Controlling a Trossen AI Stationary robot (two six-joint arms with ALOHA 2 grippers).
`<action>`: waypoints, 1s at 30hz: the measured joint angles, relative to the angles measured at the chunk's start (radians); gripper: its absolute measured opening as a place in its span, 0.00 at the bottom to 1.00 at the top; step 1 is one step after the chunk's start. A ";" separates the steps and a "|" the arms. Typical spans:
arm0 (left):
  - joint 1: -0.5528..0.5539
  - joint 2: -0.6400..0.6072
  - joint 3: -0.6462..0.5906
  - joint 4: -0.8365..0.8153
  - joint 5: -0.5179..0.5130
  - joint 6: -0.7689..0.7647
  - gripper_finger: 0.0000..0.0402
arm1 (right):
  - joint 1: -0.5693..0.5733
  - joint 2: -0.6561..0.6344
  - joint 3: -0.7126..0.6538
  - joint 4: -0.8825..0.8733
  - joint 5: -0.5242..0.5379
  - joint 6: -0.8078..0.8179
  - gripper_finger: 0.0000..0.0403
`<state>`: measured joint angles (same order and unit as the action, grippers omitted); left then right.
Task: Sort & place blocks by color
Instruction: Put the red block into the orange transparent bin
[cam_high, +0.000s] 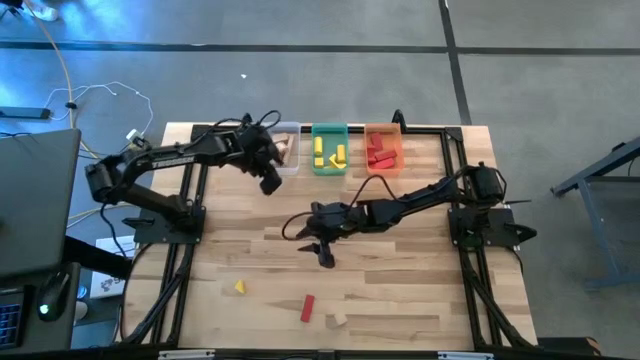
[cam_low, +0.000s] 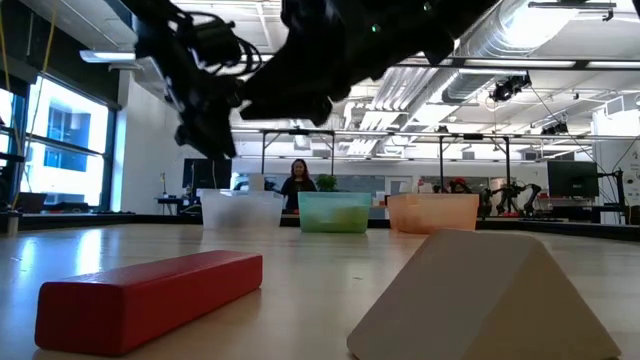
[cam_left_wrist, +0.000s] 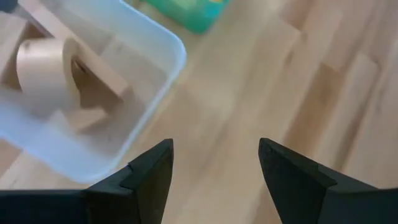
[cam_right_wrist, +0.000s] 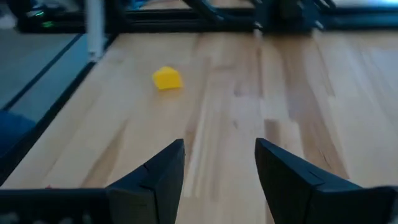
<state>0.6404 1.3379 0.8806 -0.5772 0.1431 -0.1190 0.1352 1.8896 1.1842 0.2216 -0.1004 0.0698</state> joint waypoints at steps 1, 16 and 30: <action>-0.011 -0.021 0.000 -0.028 -0.001 0.001 0.55 | 0.005 0.000 0.010 -0.002 -0.011 -0.031 0.45; -0.342 -0.364 0.000 -0.280 -0.009 -0.190 0.55 | 0.088 0.000 0.145 -0.156 -0.127 -0.359 0.45; -0.808 -0.421 0.000 -0.292 -0.329 -0.548 0.55 | 0.147 0.044 0.145 -0.175 -0.199 -0.446 0.45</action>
<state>-0.1675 0.9173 0.8806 -0.8692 -0.1856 -0.6671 0.2819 1.9337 1.3293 0.0468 -0.2991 -0.3759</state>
